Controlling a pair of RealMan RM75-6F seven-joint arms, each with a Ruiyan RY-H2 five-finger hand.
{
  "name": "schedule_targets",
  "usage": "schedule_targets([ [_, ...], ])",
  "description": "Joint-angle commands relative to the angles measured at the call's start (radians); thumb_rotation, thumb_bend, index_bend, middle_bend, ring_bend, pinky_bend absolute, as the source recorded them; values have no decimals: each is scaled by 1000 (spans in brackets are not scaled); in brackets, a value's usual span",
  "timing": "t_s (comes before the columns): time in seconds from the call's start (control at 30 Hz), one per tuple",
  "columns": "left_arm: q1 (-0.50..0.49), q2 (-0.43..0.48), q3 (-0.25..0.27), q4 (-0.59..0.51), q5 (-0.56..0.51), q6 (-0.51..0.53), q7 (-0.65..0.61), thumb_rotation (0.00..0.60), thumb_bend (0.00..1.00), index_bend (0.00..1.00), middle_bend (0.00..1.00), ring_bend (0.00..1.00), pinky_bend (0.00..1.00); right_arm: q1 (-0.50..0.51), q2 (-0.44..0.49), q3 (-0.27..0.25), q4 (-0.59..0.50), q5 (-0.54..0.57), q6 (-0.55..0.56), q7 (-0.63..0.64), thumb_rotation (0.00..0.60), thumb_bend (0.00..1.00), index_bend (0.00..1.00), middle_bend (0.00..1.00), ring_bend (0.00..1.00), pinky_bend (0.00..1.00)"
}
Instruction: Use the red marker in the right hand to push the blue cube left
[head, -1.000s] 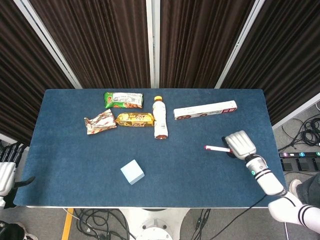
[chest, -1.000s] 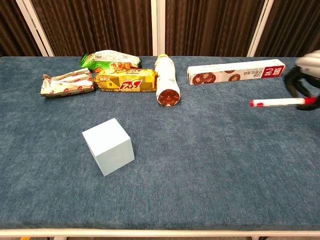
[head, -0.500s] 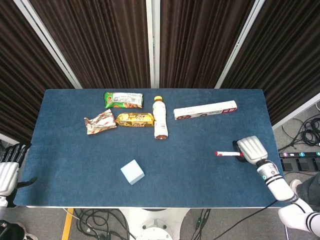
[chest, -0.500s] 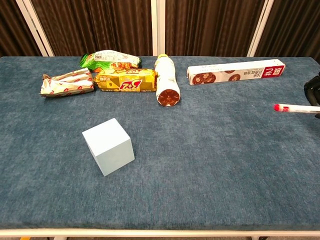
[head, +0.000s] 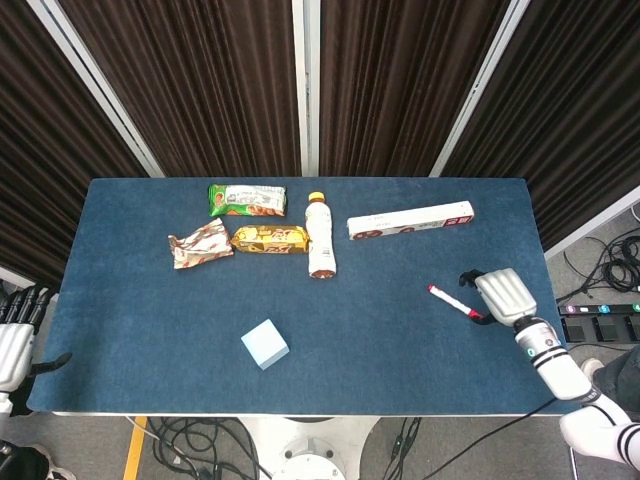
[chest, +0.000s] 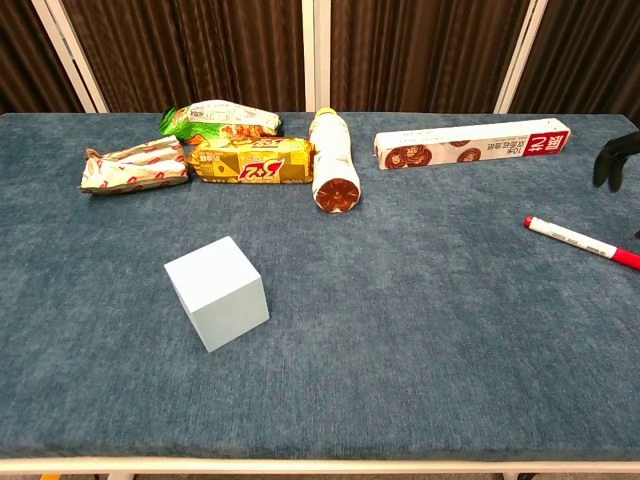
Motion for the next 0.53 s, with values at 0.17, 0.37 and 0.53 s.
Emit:
schedule_targets([
  [0.17,4,11,-6,-16,-3,13,3,600,50,85,69,25,82,-143,108,19,-80,99,145,-67,422,0,166,197,87,85],
  [0.37,3,23,-13,-25,-12,11,7,600,50,84,69,25,82,-263,176,3,-165,180,219,-125,347,0,2,17,0,0],
  [0.53,1,30,-9,-34,-7,9,19,600,49,84,69,25,82,-323,177,12,-150,186,294,-125,336,0,0,0,0,0],
])
